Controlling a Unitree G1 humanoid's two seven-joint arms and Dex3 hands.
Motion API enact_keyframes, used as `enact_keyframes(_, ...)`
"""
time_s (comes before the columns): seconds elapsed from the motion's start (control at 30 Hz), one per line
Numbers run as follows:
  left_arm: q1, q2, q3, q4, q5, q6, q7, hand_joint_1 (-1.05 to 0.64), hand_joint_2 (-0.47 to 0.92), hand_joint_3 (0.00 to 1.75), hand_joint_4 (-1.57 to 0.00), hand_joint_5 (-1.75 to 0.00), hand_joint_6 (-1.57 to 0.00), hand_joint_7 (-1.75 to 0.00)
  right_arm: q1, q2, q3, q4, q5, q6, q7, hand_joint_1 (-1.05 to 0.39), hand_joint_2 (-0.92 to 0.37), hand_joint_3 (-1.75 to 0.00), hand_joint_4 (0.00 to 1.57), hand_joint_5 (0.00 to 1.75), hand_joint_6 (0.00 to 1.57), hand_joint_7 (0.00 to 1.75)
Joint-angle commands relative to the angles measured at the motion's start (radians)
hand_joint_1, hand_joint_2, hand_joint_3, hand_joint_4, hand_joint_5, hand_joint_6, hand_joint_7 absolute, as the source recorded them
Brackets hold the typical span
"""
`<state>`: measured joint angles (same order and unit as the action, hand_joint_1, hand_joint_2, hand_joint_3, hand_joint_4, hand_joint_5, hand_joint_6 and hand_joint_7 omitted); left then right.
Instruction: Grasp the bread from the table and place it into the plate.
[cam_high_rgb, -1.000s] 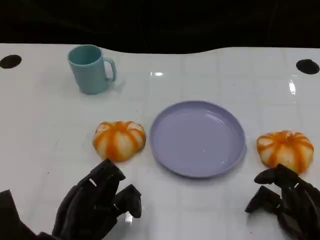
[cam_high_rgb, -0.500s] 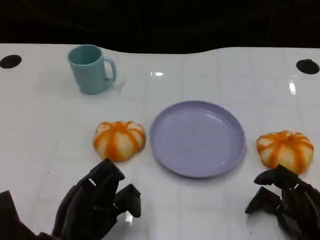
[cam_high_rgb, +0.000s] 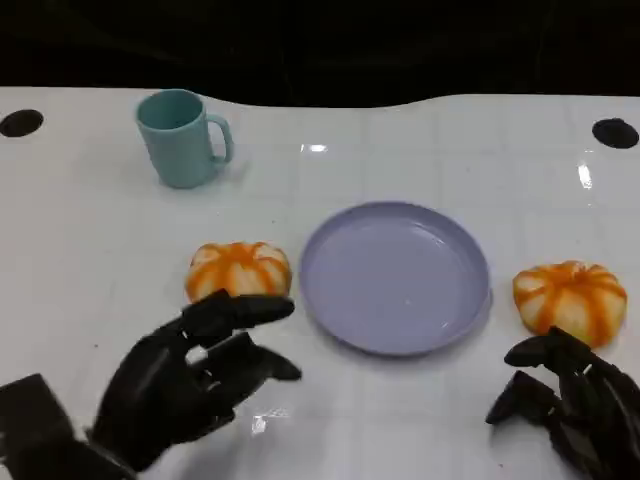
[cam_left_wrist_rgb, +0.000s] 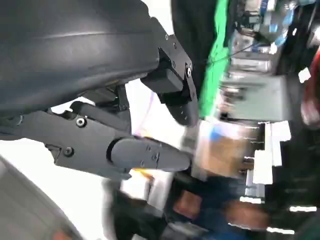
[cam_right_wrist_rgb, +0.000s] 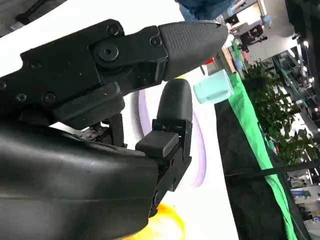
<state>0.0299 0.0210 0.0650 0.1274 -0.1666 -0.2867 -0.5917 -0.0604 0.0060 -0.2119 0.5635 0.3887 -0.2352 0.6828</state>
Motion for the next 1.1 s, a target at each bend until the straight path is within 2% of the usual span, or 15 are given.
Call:
enact_keyframes(0.03,-0.051,0.09,-0.017,-0.023,0.184,-0.15,0.119,-0.52,0.92,0.1,-0.16,-0.62,-0.36,-0.06,-0.005,0.002,-0.002,0.002,0.012,-0.01,0.004,-0.55,-0.92,-0.23,0.65,1.48,0.61,1.15)
enact_keyframes(0.17,-0.053,0.106,-0.038,-0.009,0.188,-0.171,0.152,-0.52,0.92,0.1,-0.17,-0.6,-0.36,-0.05,-0.005,0.003,-0.003,0.002,0.011,-0.01,0.004,-0.55,-0.92,-0.23,0.65,1.49,0.61,1.15)
enact_keyframes(0.23,-0.095,0.18,-0.033,-0.043,0.395,-0.242,0.257,-0.52,0.91,0.07,-0.11,-0.55,-0.33,-0.03,0.001,0.006,0.001,-0.008,-0.002,-0.016,-0.015,-0.57,-0.92,-0.23,0.66,1.49,0.62,1.15)
enact_keyframes(0.3,-0.113,0.215,-0.036,-0.054,0.497,-0.277,0.32,-0.53,0.92,0.04,-0.09,-0.52,-0.32,-0.02,0.003,0.007,0.002,-0.012,-0.009,-0.019,-0.024,-0.57,-0.92,-0.22,0.66,1.49,0.62,1.14)
enact_keyframes(0.37,-0.13,0.265,-0.049,-0.106,0.617,-0.24,0.353,-0.53,0.92,0.02,-0.07,-0.49,-0.31,-0.01,0.003,0.005,0.004,-0.014,-0.007,-0.013,-0.024,-0.57,-0.92,-0.22,0.66,1.49,0.62,1.14)
enact_keyframes(0.4,-0.141,0.29,-0.057,-0.129,0.676,-0.221,0.367,-0.55,0.9,0.01,-0.03,-0.39,-0.28,-0.01,0.001,0.004,0.004,-0.012,-0.005,-0.011,-0.021,-0.56,-0.92,-0.23,0.66,1.49,0.62,1.15)
enact_keyframes(0.53,-0.186,0.359,-0.107,-0.199,0.868,-0.118,0.365,-0.58,0.88,0.01,0.0,-0.19,-0.22,0.0,0.0,0.003,0.006,-0.013,-0.005,-0.015,-0.022,-0.57,-0.92,-0.23,0.65,1.52,0.6,1.19)
enact_keyframes(0.77,-0.194,0.392,-0.151,-0.228,0.903,-0.051,0.38,-0.59,0.88,0.0,0.0,-0.13,-0.19,0.0,0.0,0.003,0.007,-0.012,-0.004,-0.016,-0.022,-0.56,-0.92,-0.23,0.65,1.52,0.59,1.2)
enact_keyframes(0.9,-0.288,0.385,-0.253,-0.212,1.086,0.126,0.283,-0.57,0.81,0.0,0.0,-0.02,-0.12,0.0,0.008,0.004,0.011,-0.026,-0.004,-0.009,-0.028,-0.56,-0.92,-0.24,0.65,1.52,0.59,1.21)
enact_keyframes(1.1,-0.364,0.378,-0.332,-0.121,1.102,0.202,0.282,-0.54,0.79,0.0,0.0,-0.01,-0.12,0.0,0.012,0.001,0.015,-0.032,-0.002,-0.004,-0.033,-0.57,-0.92,-0.22,0.66,1.51,0.6,1.21)
